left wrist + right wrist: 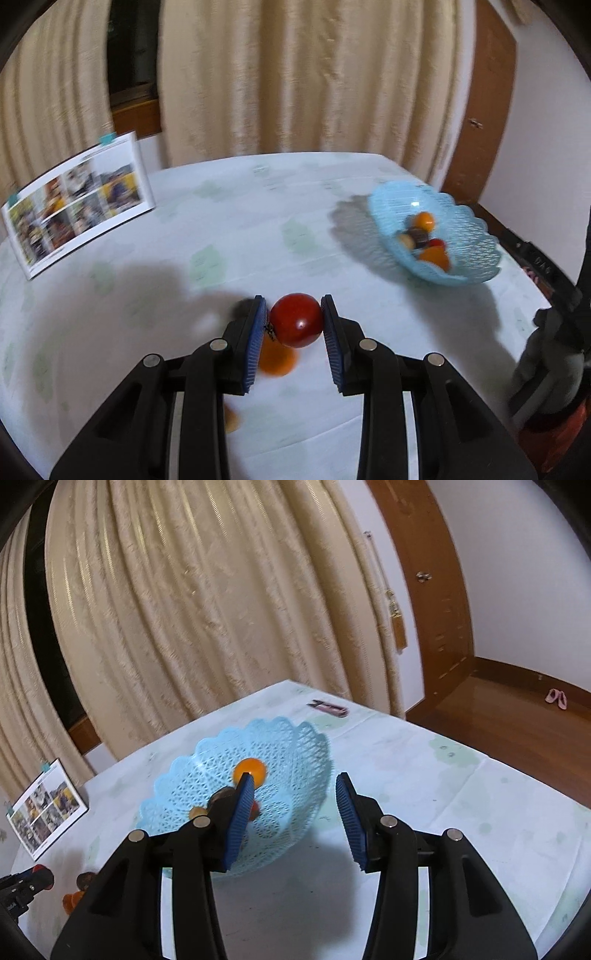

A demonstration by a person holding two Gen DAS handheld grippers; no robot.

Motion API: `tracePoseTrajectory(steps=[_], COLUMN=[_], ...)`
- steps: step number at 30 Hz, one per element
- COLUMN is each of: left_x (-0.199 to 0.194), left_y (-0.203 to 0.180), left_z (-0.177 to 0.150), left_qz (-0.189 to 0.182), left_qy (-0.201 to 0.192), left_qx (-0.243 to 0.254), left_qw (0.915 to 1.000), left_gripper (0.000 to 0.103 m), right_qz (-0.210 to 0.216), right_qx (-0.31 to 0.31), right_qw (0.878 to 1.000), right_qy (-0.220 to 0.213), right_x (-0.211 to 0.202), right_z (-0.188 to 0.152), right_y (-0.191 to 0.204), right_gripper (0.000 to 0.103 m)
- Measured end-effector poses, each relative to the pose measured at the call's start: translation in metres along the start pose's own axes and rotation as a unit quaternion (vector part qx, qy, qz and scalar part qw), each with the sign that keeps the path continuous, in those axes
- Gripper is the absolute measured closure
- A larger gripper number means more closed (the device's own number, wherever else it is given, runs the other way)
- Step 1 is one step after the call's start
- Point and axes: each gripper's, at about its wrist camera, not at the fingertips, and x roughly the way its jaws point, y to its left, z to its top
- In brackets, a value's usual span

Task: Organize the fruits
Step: 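Carry the orange into the basket and open the right gripper, then lower the red tomato into the basket and open the left gripper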

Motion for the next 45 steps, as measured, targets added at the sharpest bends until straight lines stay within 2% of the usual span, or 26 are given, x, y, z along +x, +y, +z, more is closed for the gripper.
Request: tracePoseTrajectory(steps=[8,14,16,19,20,22,23,24,30,36,45], left_x=[0.026,0.05,0.057,0.065,0.068,0.073,0.072,0.07,0.058,0.036,0.011], left_y=[-0.064,-0.096,-0.103,-0.114,-0.116,-0.117,-0.115,-0.114,-0.086,-0.044,0.03], left_z=[0.03,0.045,0.047,0.049,0.05,0.052,0.052,0.052,0.059,0.059,0.045], left_qz=[-0.058,-0.079,-0.085,-0.094,-0.095,-0.096,-0.095,-0.093,-0.073,-0.035,0.021], left_qy=[-0.004,-0.003,-0.001,0.001,0.002,0.005,0.003,0.0,-0.014,-0.024,-0.012], left_qx=[0.041,0.056,0.059,0.06,0.06,0.057,0.053,0.051,0.033,0.012,-0.028], left_qw=[0.9975,0.9953,0.9947,0.9937,0.9937,0.9937,0.9941,0.9944,0.9967,0.999,0.9993], left_gripper=[0.072,0.072,0.072,0.071,0.071,0.063,0.051,0.046,0.046,0.043,0.042], right_qz=[-0.01,-0.01,-0.013,-0.015,-0.015,-0.014,-0.014,-0.014,-0.016,-0.022,-0.032], right_qx=[0.009,0.008,0.004,-0.006,-0.008,-0.008,-0.007,-0.005,0.003,0.007,0.0], right_qw=[1.0,1.0,1.0,1.0,1.0,0.999,0.999,0.999,0.999,0.999,0.998], right_qy=[-0.019,-0.018,-0.019,-0.025,-0.027,-0.028,-0.028,-0.028,-0.035,-0.045,-0.046], right_x=[-0.007,-0.006,-0.006,-0.009,-0.01,-0.011,-0.011,-0.011,-0.013,-0.016,-0.016], right_z=[-0.003,-0.004,-0.005,-0.006,-0.006,-0.007,-0.007,-0.007,-0.006,-0.006,-0.006], right_y=[-0.006,-0.004,-0.002,0.002,0.003,0.003,0.003,0.002,0.0,-0.002,0.001], right_gripper=[0.055,0.055,0.049,0.049,0.049,0.048,0.048,0.045,0.042,0.042,0.042])
